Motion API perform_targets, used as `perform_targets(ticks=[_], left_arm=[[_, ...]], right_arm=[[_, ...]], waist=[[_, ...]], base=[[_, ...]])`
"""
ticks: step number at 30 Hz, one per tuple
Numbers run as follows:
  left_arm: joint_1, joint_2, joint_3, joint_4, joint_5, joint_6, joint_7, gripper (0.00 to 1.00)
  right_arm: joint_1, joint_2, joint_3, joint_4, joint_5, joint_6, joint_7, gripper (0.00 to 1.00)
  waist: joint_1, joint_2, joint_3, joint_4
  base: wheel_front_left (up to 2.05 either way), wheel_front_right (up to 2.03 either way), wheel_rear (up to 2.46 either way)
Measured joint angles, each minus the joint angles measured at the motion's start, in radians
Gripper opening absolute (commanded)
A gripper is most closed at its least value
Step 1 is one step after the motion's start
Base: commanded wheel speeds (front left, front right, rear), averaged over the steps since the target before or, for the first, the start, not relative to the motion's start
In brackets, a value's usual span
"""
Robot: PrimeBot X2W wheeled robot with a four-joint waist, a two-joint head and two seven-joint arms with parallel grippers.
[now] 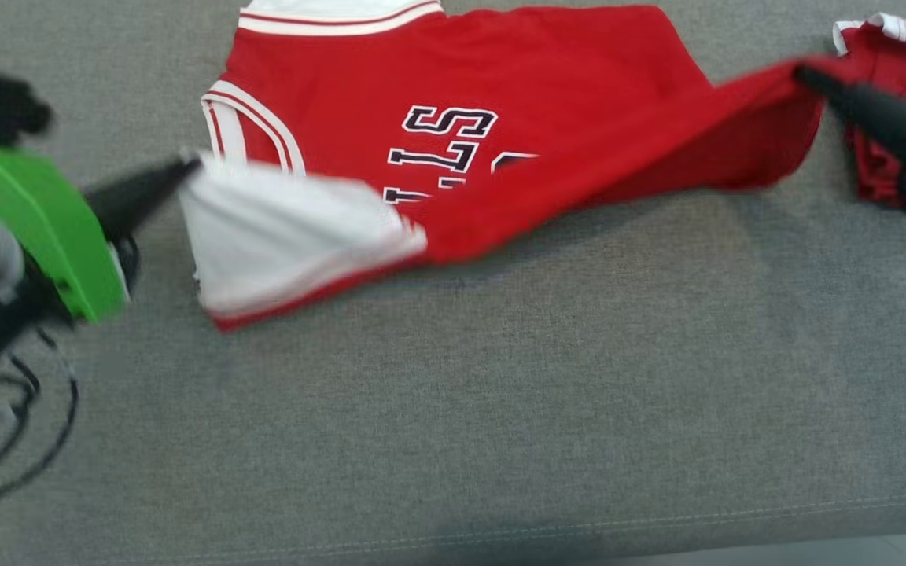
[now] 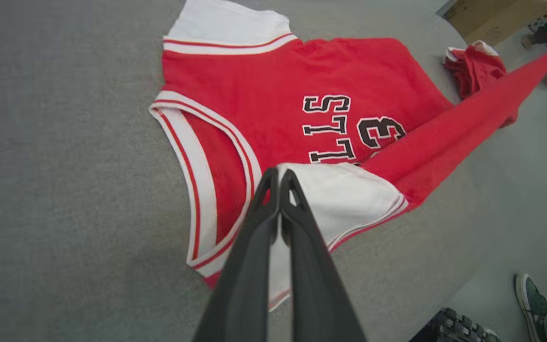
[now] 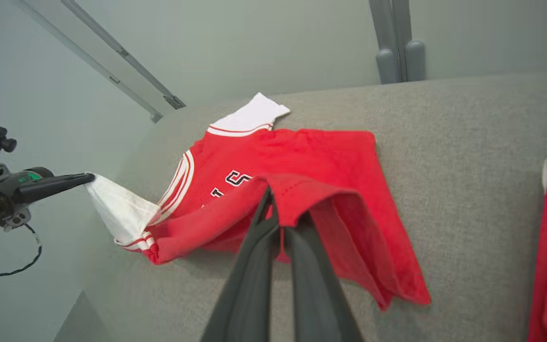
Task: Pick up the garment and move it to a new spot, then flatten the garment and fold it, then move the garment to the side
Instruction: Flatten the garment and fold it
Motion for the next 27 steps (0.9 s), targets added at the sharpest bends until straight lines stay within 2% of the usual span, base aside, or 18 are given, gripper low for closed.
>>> perform_targets(ticks=[2,5,7,8,10,14,18,21,23,27], left_arm=[[-0.145,-0.025,0.051,0.036,0.038,0.039,-0.009,0.00],[-0.385,-0.070,0.166,0.061,0.117,0.081,-0.107,0.00],[-0.529,-0.079,0.223,0.066,0.181,0.084,-0.169,0.00],[-0.529,-0.079,0.223,0.066,0.181,0.084,-0.169,0.00],[-0.651,-0.091,0.246,0.092,0.230,0.083,-0.230,0.00],[-0.764,-0.171,0.251,0.151,0.257,0.067,-0.350,0.00],[-0.760,-0.204,0.188,0.225,0.256,0.027,-0.365,0.00],[-0.734,-0.204,0.161,0.262,0.252,-0.004,-0.378,0.00],[-0.673,-0.204,0.135,0.290,0.253,-0.038,-0.401,0.00],[-0.523,-0.219,0.131,0.340,0.219,-0.057,-0.435,0.00]], right_arm=[[-0.124,0.049,-0.064,0.016,0.026,-0.002,-0.010,0.00],[-0.328,0.114,-0.146,0.047,0.009,-0.037,-0.051,0.00],[-0.451,0.143,-0.226,0.065,-0.007,-0.073,-0.116,0.00],[-0.451,0.143,-0.226,0.065,-0.007,-0.073,-0.116,0.00],[-0.569,0.166,-0.299,0.090,-0.029,-0.092,-0.194,0.00],[-0.718,0.199,-0.327,0.137,-0.118,-0.088,-0.314,0.00],[-0.690,0.197,-0.183,0.207,-0.153,-0.067,-0.256,0.00],[-0.614,0.207,-0.102,0.266,-0.153,-0.052,-0.216,0.00],[-0.550,0.214,-0.073,0.319,-0.157,-0.038,-0.217,0.00],[-0.441,0.240,-0.050,0.393,-0.156,-0.026,-0.225,0.00]], waist=[[0.0000,0.0000,0.026,-0.004],[0.0001,0.0000,0.066,-0.010],[0.0001,0.0000,0.092,-0.014],[0.0001,0.0000,0.092,-0.014],[0.0000,0.0000,0.117,-0.016],[0.0001,0.0000,0.152,-0.009],[0.0001,0.0000,0.159,0.017],[0.0001,0.0000,0.166,0.036],[0.0001,0.0000,0.172,0.046],[0.0002,0.0000,0.172,0.055]], base=[[0.00,0.00,0.00],[0.00,0.00,0.00],[0.00,0.00,0.00],[0.00,0.00,0.00],[0.00,0.00,0.00],[0.00,0.00,0.00],[0.00,0.00,0.00],[0.00,0.00,0.00],[0.00,0.00,0.00],[0.00,0.00,0.00]])
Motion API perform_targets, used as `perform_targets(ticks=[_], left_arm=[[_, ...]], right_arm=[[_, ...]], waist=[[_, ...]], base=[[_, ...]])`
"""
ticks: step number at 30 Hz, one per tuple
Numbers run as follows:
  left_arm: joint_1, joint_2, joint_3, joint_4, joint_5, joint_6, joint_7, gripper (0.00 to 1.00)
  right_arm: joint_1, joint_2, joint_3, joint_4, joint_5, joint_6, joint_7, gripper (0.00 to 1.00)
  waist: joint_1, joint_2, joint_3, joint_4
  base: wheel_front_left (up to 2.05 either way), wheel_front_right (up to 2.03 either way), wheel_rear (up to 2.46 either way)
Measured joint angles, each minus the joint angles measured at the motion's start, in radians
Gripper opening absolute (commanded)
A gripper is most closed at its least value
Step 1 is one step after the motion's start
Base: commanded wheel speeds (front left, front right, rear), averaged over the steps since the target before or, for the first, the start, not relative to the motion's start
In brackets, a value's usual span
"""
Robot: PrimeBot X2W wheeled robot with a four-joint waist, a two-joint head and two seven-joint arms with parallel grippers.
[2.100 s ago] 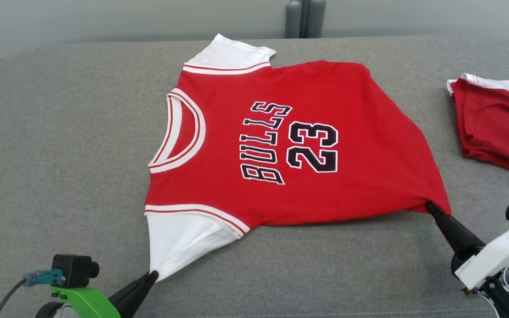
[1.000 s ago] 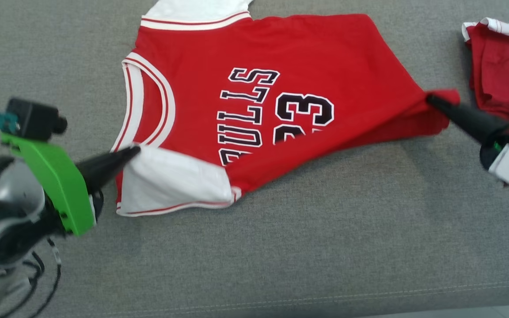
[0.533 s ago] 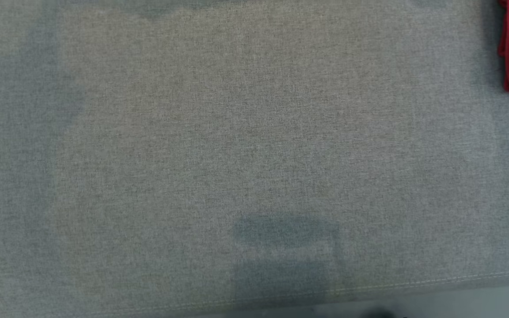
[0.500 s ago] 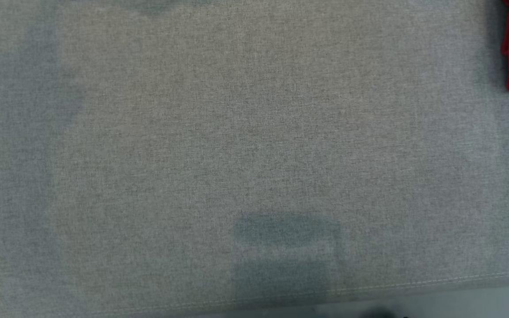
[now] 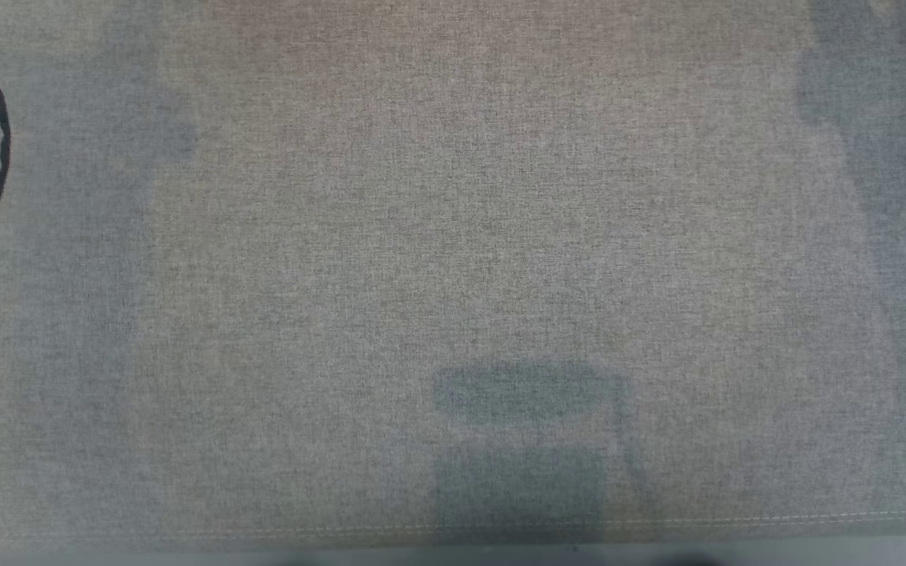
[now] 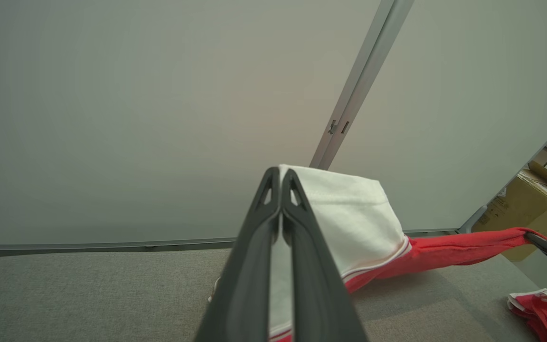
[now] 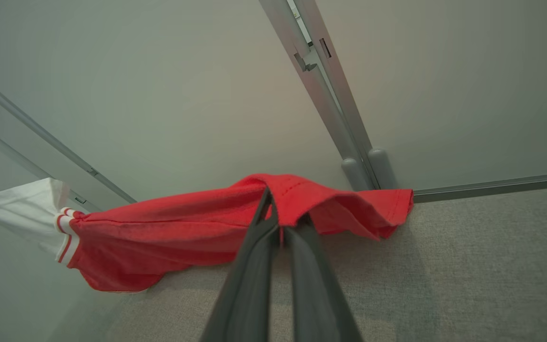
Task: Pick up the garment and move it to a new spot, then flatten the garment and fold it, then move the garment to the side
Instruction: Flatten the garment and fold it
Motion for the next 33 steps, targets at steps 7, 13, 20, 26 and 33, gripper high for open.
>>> perform_targets(ticks=[7,13,20,26,33], left_arm=[[0.176,-0.067,-0.014,0.025,-0.071,-0.065,-0.084,0.00],[0.375,-0.066,-0.128,0.042,-0.071,-0.084,-0.088,0.00],[0.520,-0.035,-0.150,0.051,-0.059,-0.084,-0.124,0.00],[0.646,-0.014,-0.163,0.050,-0.059,-0.084,-0.152,0.00],[0.774,0.030,-0.172,0.050,-0.014,-0.083,-0.193,0.00]], right_arm=[[0.138,0.011,0.033,0.042,0.025,0.026,-0.052,0.00],[0.264,0.020,0.105,0.033,0.028,0.027,-0.080,0.00],[0.376,0.020,0.192,-0.024,0.040,0.027,-0.116,0.00],[0.474,-0.015,0.255,-0.025,0.023,0.027,-0.142,0.00],[0.568,-0.050,0.278,-0.017,-0.016,0.027,-0.224,0.00]], waist=[[0.0000,0.0000,-0.032,0.001],[-0.0001,0.0000,-0.090,0.002],[-0.0001,0.0000,-0.175,0.002],[-0.0001,0.0000,-0.251,0.000],[-0.0001,0.0001,-0.340,-0.006]], base=[[0.00,0.00,0.00],[0.00,0.00,0.00],[0.00,0.00,0.00],[0.00,0.00,0.00],[0.00,0.00,0.00]])
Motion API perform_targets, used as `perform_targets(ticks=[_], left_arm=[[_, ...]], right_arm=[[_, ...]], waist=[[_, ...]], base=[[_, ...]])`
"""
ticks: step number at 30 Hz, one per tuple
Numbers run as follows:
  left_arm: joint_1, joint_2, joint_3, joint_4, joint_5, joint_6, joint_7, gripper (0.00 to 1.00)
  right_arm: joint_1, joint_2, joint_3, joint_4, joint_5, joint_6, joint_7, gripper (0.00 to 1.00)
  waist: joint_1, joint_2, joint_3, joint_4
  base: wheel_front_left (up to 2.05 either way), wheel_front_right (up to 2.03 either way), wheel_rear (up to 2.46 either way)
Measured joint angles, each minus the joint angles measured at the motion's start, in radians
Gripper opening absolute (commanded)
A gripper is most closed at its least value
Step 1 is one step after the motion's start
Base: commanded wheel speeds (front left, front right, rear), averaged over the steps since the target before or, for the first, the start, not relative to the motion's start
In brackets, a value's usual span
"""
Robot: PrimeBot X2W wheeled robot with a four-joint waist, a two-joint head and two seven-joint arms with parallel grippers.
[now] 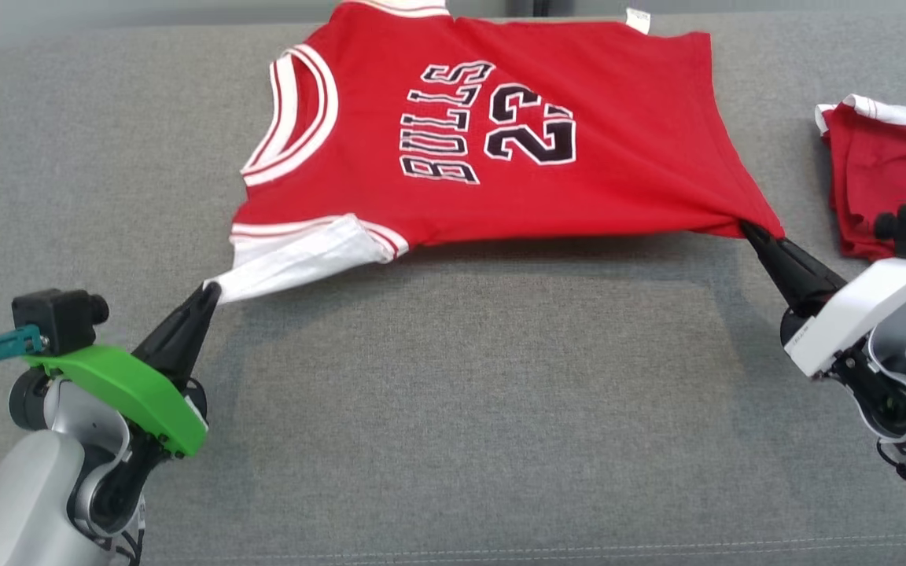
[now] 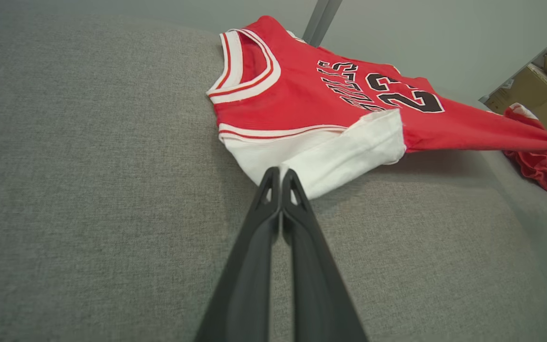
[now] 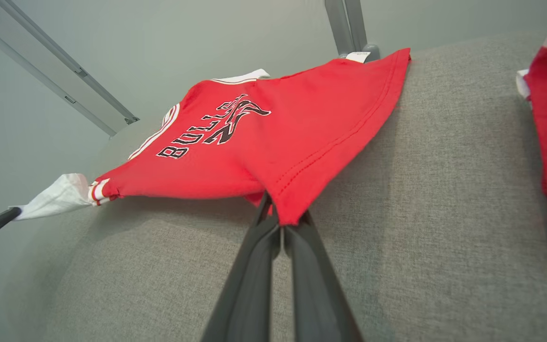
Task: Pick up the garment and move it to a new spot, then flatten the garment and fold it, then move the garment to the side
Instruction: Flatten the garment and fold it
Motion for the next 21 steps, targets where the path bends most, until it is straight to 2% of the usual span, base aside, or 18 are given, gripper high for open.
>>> perform_targets(ticks=[10,21], left_arm=[[0.169,0.018,-0.014,-0.044,-0.003,0.027,-0.017,0.00],[0.290,0.048,-0.061,-0.125,-0.012,0.037,0.024,0.00]], right_arm=[[0.133,-0.012,0.033,-0.010,0.003,0.000,-0.045,0.00],[0.233,-0.042,0.034,-0.003,0.050,0.000,-0.072,0.00]], waist=[[0.0000,0.0000,-0.080,-0.021],[-0.0001,0.0000,-0.095,-0.024]], base=[[0.00,0.00,0.00],[0.00,0.00,0.00]])
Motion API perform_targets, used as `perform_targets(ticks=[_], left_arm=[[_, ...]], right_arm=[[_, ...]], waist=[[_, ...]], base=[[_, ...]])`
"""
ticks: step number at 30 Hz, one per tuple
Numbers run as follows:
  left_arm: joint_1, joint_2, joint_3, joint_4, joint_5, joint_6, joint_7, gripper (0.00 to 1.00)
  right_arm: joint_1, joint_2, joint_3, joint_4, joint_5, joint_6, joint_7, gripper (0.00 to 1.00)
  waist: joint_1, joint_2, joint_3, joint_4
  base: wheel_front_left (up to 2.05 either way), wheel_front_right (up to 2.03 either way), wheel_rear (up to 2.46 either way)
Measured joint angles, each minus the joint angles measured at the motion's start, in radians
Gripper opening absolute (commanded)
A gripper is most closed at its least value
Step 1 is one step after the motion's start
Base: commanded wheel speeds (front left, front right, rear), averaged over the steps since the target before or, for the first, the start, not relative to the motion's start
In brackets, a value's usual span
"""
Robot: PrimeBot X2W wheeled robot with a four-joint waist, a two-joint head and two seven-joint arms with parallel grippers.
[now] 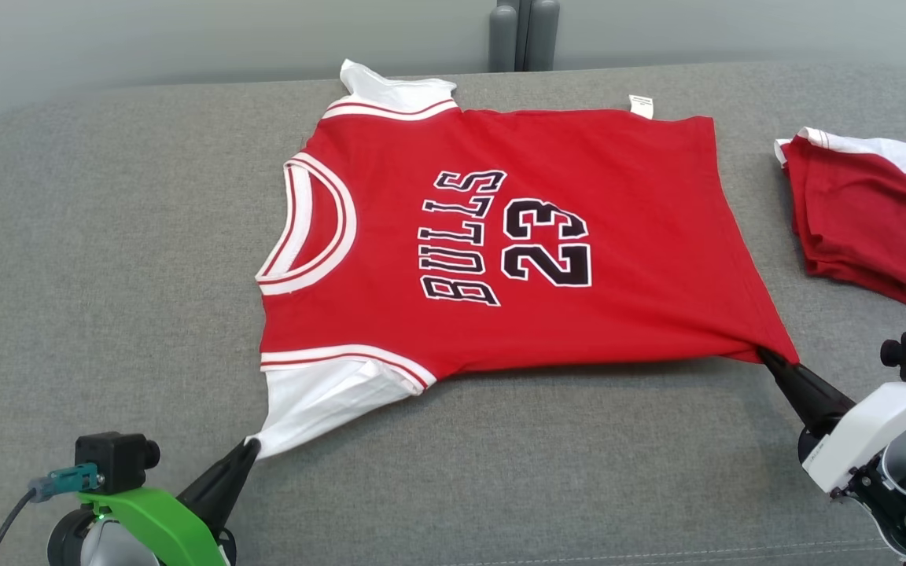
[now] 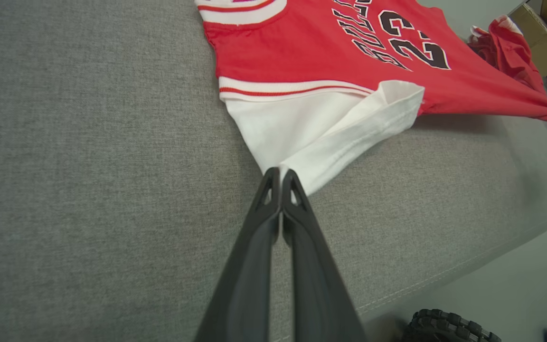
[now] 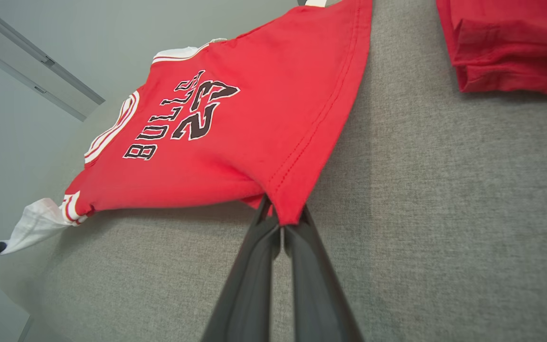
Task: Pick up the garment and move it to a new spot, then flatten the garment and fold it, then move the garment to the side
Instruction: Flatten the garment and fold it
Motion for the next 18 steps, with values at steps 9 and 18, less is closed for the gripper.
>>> perform_targets(ticks=[9,18], left_arm=[[0.046,0.028,-0.010,-0.070,0.002,0.018,0.022,0.00],[0.056,0.033,-0.031,-0.084,0.019,0.035,0.032,0.00]], right_arm=[[0.066,-0.048,0.002,-0.021,0.041,0.000,-0.008,0.00],[0.069,-0.050,0.008,-0.027,0.049,0.000,-0.008,0.00]], waist=[[0.0000,0.0000,0.014,0.019],[0.0000,0.0000,0.040,0.024]], base=[[0.00,0.00,0.00],[0.00,0.00,0.00]])
